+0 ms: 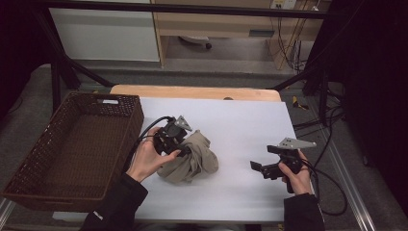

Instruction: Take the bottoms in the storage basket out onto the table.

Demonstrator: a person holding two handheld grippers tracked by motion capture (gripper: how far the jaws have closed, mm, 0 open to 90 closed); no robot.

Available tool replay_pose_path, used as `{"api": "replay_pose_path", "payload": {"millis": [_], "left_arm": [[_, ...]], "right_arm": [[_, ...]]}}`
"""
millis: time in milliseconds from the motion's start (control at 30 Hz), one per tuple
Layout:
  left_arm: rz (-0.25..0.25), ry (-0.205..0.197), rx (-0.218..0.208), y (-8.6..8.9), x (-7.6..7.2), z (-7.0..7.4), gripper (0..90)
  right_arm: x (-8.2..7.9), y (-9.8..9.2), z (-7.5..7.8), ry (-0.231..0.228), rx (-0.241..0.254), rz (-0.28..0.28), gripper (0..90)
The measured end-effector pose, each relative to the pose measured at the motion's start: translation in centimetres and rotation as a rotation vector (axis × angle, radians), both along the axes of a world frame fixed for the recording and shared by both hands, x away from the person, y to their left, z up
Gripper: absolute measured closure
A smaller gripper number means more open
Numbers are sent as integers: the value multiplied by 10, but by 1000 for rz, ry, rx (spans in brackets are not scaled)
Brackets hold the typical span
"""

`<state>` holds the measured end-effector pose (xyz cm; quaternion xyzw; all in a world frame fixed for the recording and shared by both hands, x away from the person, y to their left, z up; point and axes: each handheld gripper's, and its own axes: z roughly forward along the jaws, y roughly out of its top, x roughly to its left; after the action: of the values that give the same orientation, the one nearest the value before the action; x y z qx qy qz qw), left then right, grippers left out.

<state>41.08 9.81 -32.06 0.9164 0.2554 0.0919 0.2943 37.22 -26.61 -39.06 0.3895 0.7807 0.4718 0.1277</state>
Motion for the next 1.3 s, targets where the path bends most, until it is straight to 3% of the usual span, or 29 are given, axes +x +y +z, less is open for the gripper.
{"api": "replay_pose_path", "payload": {"millis": [100,300,567,1067,1300], "left_arm": [[1,12,-10,0,1,-3,560],[6,-9,-21,1,-1,-3,402],[24,-43,-31,7,-6,2,260],[74,-76,-51,24,-14,11,165],[73,-78,-65,32,-19,15,148]], "right_arm": [[0,0,0,-1,0,1,4],[0,0,0,0,1,0,4],[0,0,1,0,2,-1,4],[0,0,1,-3,2,-1,4],[0,0,1,-8,2,-2,4]]}}
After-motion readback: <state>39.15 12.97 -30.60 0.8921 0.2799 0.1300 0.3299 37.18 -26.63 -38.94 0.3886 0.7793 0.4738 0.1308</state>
